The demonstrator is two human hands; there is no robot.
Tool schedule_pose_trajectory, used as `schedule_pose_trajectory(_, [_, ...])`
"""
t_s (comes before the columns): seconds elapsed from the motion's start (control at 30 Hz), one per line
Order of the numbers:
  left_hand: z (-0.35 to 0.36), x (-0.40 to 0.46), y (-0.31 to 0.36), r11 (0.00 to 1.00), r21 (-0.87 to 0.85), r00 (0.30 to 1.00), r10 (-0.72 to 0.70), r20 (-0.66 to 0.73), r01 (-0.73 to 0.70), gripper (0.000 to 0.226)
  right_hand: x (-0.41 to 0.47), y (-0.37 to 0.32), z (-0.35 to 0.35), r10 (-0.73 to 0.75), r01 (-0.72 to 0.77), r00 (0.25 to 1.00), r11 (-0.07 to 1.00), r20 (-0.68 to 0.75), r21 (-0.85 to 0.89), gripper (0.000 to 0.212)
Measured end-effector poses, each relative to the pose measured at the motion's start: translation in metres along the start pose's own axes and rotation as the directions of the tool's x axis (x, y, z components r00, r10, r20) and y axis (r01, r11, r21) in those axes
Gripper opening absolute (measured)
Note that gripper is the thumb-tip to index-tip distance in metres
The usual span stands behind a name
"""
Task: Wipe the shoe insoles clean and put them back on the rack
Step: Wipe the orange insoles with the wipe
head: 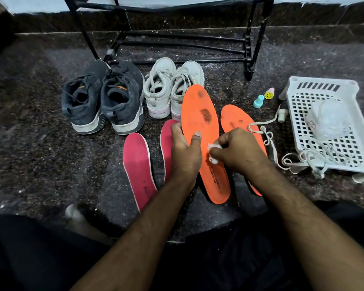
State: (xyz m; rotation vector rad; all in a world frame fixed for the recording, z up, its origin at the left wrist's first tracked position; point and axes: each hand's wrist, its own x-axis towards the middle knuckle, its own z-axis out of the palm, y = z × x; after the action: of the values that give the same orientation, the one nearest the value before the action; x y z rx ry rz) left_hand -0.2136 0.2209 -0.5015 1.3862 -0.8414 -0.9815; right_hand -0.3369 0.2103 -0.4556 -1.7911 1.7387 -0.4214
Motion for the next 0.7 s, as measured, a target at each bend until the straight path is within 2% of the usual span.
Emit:
schedule_pose_trajectory(0.03, [0.001,0.0,0.001,1.0,0.007,1.0,0.0,0.005,0.0,0.026,-0.001,0.002,-0.005,0.008,-0.008,1.0,1.0,0.002,0.007,0.014])
schedule_pose_trajectory(0.13, [0.003,0.001,0.003,1.0,0.005,1.0,0.011,0.022,-0.012,0.024,0.002,0.004,-0.021,0.012,0.014,0.973,0.994,-0.231,0.109,0.01])
schedule_pose_trajectory(0.2, [0.004,-0.001,0.003,1.0,-0.01,1.0,0.008,0.027,-0.008,0.024,0.007,0.004,-0.02,0.039,0.014,0.955,0.985,-0.295,0.174,0.005])
schedule_pose_trajectory(0.3, [0.004,-0.003,0.005,0.999,-0.023,1.0,0.025,0.017,-0.024,0.022,0.014,0.005,-0.004,0.098,-0.044,0.975,0.965,-0.2,0.259,0.008])
schedule_pose_trajectory(0.4, [0.002,0.0,0.006,0.999,-0.04,1.0,0.03,-0.006,-0.03,0.021,0.018,0.002,0.003,0.095,-0.029,0.974,0.953,-0.205,0.303,0.01])
schedule_pose_trajectory(0.53, [-0.001,0.004,0.005,0.998,0.026,0.997,0.05,-0.056,-0.048,0.024,0.009,0.001,0.007,-0.001,0.026,0.994,0.971,-0.106,0.236,0.006])
schedule_pose_trajectory(0.7, [-0.001,0.005,0.001,0.996,0.076,0.998,0.051,-0.039,-0.048,0.023,-0.002,0.003,-0.003,-0.052,0.047,0.997,0.994,0.049,0.096,0.004])
